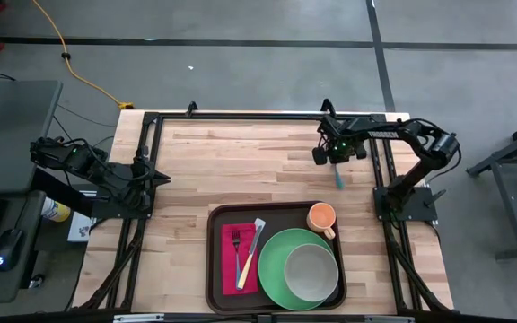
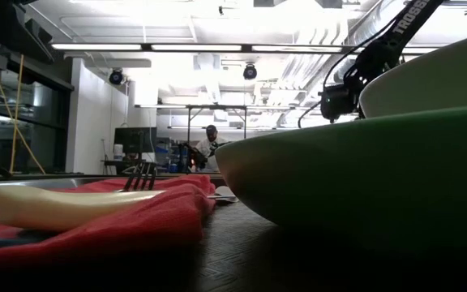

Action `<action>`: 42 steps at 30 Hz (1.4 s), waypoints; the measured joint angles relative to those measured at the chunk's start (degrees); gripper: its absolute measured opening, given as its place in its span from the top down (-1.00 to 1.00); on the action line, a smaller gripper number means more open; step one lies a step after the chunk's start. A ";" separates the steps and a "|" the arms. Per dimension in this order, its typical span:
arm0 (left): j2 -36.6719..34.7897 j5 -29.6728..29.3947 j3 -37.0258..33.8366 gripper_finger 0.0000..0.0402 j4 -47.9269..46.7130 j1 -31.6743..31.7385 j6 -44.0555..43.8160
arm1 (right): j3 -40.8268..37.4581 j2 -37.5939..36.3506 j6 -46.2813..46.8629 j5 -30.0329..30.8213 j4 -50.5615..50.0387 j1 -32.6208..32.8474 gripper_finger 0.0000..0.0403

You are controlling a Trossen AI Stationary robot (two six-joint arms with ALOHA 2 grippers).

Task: Set up tray
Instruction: Put the blue spoon on the red napkin to the left of the blue fork

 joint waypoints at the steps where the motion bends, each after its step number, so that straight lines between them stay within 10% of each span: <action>1: 0.00 0.00 0.00 0.67 0.00 0.00 0.00 | 0.43 -0.95 -0.17 -0.99 -1.51 0.34 1.00; 14: 0.01 -0.07 0.00 0.67 -0.02 -0.01 0.46 | 10.48 -16.57 2.16 2.20 -33.02 7.09 1.00; 25: 0.02 -0.09 0.00 0.67 0.00 -0.02 0.46 | 20.61 -23.88 28.97 -3.87 -42.66 36.77 1.00; 32: 0.02 -0.07 0.00 0.67 0.00 -0.02 0.46 | 28.42 -16.09 44.04 5.65 -27.48 55.23 1.00; 42: 0.02 -0.07 0.00 0.67 0.00 -0.02 2.14 | 49.64 7.73 43.54 10.07 -21.06 61.80 1.00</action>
